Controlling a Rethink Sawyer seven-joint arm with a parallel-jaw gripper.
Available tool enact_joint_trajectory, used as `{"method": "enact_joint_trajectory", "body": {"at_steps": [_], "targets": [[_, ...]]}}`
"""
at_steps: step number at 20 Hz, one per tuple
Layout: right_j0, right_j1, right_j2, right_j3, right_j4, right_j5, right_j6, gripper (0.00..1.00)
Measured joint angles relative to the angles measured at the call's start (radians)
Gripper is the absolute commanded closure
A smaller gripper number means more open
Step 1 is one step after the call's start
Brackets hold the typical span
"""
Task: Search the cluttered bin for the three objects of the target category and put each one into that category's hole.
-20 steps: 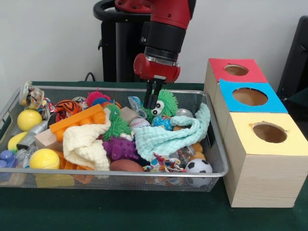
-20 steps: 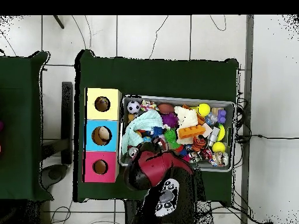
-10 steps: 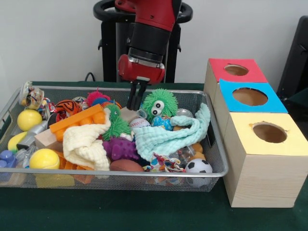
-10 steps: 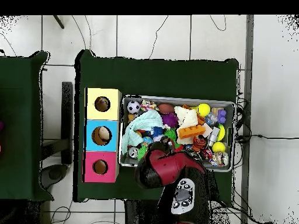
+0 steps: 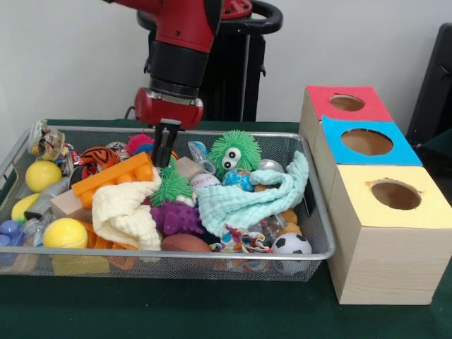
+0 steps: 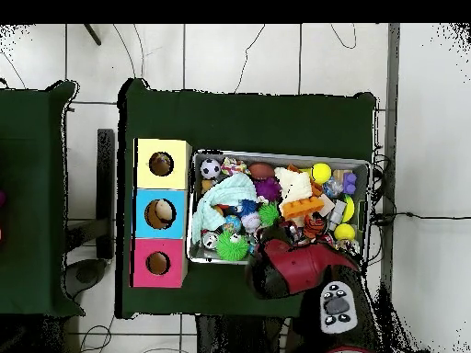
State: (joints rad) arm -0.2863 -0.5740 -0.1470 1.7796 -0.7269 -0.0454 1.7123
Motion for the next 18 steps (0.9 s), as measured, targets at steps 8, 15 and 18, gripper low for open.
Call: {"method": "enact_joint_trajectory", "body": {"at_steps": [8,15,18], "targets": [[-0.119,0.011,0.051,0.000,-0.091,-0.024,0.000,1.00],[-0.126,0.022,0.054,0.000,-0.110,-0.043,0.000,1.00],[-0.115,0.027,0.054,0.000,-0.110,-0.054,0.000,1.00]]}}
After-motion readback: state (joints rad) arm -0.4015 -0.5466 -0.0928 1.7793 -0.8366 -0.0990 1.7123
